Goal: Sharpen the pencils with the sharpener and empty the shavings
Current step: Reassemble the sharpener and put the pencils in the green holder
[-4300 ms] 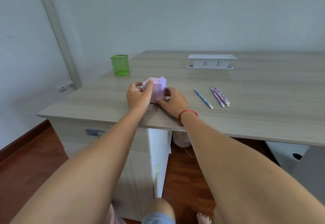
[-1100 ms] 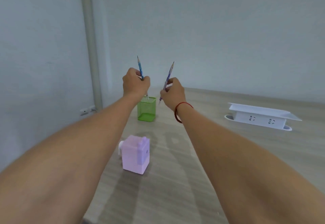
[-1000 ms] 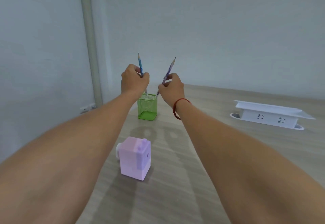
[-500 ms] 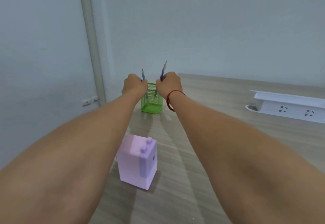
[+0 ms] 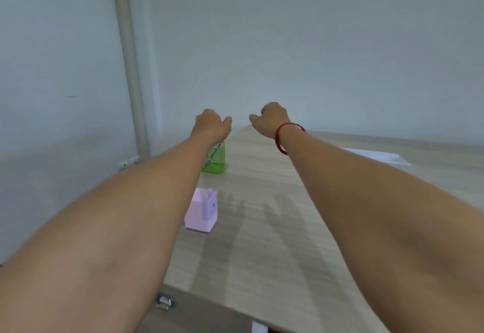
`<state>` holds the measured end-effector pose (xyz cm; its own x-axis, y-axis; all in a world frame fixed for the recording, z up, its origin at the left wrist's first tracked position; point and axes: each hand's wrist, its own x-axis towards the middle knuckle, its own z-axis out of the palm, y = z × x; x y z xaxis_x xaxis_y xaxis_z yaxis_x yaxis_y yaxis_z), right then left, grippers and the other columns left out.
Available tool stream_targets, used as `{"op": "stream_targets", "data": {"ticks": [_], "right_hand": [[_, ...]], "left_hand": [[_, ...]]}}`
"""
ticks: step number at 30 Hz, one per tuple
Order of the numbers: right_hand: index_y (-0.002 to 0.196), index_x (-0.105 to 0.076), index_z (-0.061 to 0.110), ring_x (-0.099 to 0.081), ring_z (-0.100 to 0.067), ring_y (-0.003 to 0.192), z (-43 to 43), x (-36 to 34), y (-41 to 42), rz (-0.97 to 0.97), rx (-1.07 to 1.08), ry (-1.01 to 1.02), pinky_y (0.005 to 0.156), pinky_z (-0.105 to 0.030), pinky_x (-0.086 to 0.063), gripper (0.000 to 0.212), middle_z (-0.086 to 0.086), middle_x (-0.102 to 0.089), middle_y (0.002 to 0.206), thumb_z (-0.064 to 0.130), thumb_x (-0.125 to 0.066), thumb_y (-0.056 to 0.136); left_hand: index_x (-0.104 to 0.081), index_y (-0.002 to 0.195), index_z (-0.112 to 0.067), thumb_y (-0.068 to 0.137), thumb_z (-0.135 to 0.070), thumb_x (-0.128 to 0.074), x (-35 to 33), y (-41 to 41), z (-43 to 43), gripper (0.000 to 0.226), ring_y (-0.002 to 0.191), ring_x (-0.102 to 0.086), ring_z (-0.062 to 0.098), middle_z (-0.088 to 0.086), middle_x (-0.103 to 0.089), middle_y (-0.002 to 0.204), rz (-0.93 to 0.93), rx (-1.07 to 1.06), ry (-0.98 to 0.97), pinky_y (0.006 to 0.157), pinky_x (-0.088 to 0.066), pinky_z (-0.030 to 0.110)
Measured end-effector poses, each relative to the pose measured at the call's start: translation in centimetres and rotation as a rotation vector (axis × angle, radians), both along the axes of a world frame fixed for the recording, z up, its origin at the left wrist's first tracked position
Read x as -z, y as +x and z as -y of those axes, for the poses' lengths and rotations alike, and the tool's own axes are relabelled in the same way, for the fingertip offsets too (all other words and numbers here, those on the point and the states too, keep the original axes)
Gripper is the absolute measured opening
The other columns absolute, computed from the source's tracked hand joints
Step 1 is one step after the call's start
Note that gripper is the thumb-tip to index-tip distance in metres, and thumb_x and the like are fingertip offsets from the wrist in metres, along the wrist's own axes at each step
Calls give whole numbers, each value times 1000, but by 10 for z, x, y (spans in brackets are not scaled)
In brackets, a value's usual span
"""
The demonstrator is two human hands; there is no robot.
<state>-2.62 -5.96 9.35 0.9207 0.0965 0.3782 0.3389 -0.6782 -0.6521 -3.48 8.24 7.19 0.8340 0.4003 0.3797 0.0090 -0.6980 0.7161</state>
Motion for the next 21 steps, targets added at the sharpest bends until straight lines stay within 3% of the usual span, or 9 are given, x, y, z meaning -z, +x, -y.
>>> {"op": "stream_targets", "data": {"ticks": [2, 4, 7, 11, 13, 15, 18, 21], "right_hand": [[85, -53, 7, -52, -28, 88, 25, -3, -27, -14, 6, -12, 65, -26, -43, 19, -2, -53, 80, 24, -52, 94], [120, -55, 1, -56, -29, 114, 50, -5, -50, -20, 16, -27, 88, -30, -45, 35, -10, -59, 120, 26, -52, 96], [133, -47, 0, -53, -28, 123, 90, -1, -77, -5, 59, -63, 98, -33, -43, 46, -13, -52, 136, 28, -51, 96], [128, -51, 2, -55, -28, 118, 147, 23, -95, -14, 147, -96, 96, -34, -44, 40, -12, -55, 130, 26, -50, 95], [114, -57, 5, -57, -29, 102, 174, 44, -101, -35, 184, -120, 85, -30, -45, 29, -13, -57, 112, 24, -50, 94], [93, -56, 8, -50, -26, 86, 200, 67, -104, -68, 236, -138, 74, -25, -41, 17, -8, -53, 91, 23, -49, 94], [62, -36, 15, -45, -25, 81, 235, 103, -107, -147, 317, -163, 69, -24, -37, 34, -2, -40, 64, 21, -48, 94], [73, -52, 6, -51, -27, 83, 254, 128, -116, -247, 349, -205, 73, -25, -38, 23, -13, -52, 76, 18, -52, 93]], "left_hand": [[-33, 60, -11, 89, -32, -49, -5, -22, 24, 38, 58, -38, 22, 0, -36, 59, -11, 37, 41, 50, -32, 28], [-43, 68, -7, 90, -34, -49, -5, -39, 46, 35, 67, -46, 24, 2, -46, 68, -39, 79, 85, 55, -33, 27], [-59, 107, -2, 91, -41, -50, 1, -55, 81, 43, 102, -57, 29, 9, -61, 111, -81, 134, 131, 78, -44, 30], [-52, 127, -1, 92, -42, -50, 29, -73, 138, 53, 124, -49, 29, 13, -54, 133, -129, 233, 165, 98, -41, 34], [-51, 127, 1, 91, -45, -50, 50, -75, 164, 58, 127, -47, 29, 15, -54, 133, -170, 282, 199, 102, -42, 36], [-54, 122, 4, 90, -45, -52, 71, -74, 188, 59, 121, -51, 30, 19, -59, 125, -206, 327, 207, 98, -46, 37], [-59, 110, 8, 87, -42, -56, 101, -74, 221, 55, 108, -58, 33, 22, -64, 113, -247, 393, 213, 88, -49, 36], [-61, 108, 6, 85, -39, -60, 125, -75, 244, 50, 107, -60, 33, 23, -64, 113, -273, 431, 192, 86, -49, 35]]}}
